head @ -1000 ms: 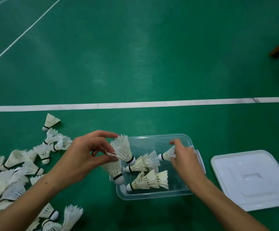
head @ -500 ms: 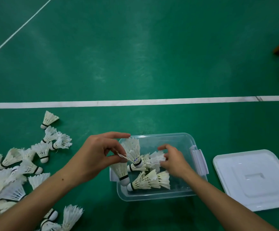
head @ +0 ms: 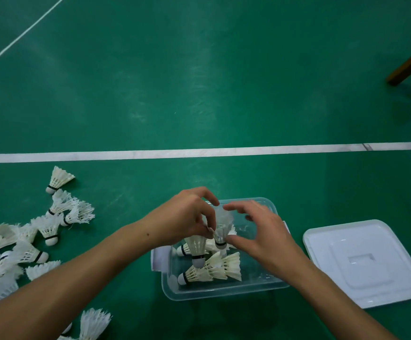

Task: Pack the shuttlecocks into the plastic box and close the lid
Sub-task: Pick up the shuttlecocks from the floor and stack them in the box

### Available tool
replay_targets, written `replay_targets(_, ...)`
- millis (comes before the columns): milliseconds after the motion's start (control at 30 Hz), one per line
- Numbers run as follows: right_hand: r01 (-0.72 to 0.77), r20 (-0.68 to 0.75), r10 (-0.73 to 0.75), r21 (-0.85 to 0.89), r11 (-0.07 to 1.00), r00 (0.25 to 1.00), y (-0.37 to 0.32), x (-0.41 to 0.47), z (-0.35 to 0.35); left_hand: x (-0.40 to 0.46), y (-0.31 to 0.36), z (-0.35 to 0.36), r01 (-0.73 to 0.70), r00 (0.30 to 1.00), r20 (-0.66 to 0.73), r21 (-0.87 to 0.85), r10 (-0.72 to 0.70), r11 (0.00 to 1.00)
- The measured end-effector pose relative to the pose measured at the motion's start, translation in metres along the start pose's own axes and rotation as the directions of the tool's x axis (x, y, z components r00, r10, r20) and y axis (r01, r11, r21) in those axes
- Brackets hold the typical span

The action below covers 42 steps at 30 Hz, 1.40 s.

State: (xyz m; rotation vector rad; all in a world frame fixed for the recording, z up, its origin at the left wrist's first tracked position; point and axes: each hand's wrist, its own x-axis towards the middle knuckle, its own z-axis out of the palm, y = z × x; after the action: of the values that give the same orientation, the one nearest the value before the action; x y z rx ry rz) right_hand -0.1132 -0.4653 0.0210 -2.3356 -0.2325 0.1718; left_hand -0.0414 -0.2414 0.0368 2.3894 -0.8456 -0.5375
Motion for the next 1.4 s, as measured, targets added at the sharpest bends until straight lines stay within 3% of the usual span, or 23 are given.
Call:
replay_targets(100,0.118,-0.042,-0.131,-0.231,0.966,0.990,0.007,0.002,0.003,0.007,-0.001,0.003,-0.030,0.999,0.015,-0.033,0.030,0.999)
replay_targets(233,0.150,-0.074,-0.180,-0.303,0.941,0.981,0.018,-0.001,0.005,0.014,-0.005,0.005,-0.060,0.997,-0.047,-0.110,0.055,0.992)
replay_targets(333,-0.004,-0.202,-0.048,-0.249,0.968,0.978,0.029,-0.010,-0.002,0.012,-0.008,0.012,-0.017,0.997,-0.077,-0.175,0.003,0.984)
replay_targets(500,-0.258,-0.357,0.171,-0.213,0.942,0.918,0.039,-0.022,0.001,0.018,-0.017,0.034,0.058,0.997,0.062,-0.133,-0.050,0.989)
replay_targets(833,-0.387,-0.497,0.191,-0.328,0.861,0.847,0.028,-0.024,0.017,0.067,-0.018,0.091,0.135,0.971,0.182,0.112,-0.154,0.985)
replay_targets(1133,-0.379,-0.503,0.124,-0.444,0.812,0.855,0.036,-0.022,0.020,0.077,-0.018,0.094,0.134,0.960,0.222,0.162,-0.168,0.978)
replay_targets(1400,-0.340,-0.328,0.196,-0.471,0.814,0.924,0.031,-0.009,0.037,0.054,-0.017,0.072,0.085,0.977,0.178,0.175,-0.116,0.981)
